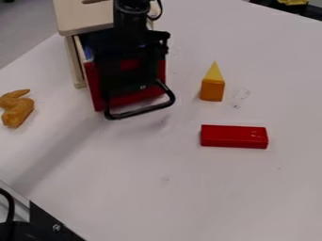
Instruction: Close the drawer
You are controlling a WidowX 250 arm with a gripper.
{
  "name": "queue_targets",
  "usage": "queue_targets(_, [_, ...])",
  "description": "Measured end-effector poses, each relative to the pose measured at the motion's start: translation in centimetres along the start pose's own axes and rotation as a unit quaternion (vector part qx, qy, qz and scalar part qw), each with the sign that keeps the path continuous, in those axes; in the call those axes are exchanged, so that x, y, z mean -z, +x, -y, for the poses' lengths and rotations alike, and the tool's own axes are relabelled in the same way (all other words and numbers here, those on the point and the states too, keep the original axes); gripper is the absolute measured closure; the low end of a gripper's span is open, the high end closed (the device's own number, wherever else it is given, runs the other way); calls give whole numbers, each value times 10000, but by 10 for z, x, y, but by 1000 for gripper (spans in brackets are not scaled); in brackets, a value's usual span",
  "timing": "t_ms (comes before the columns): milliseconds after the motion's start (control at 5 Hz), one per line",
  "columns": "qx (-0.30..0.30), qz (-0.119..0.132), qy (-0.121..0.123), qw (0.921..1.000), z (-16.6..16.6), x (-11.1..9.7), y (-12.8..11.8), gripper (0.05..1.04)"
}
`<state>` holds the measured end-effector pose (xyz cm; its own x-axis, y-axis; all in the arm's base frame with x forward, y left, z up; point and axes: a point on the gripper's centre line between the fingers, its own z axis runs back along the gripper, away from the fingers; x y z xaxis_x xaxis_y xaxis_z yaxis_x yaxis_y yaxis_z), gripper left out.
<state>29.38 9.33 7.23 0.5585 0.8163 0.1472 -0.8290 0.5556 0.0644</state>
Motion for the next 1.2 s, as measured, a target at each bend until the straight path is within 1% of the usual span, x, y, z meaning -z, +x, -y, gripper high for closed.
queue_targets(200, [-336,145,-70,9993,-8,-6,26,93])
queue_targets(800, [-434,125,-39,9990,-11,0,51,92])
queue_targets(1200, [-382,261,-127,9988,-8,-2,61,92])
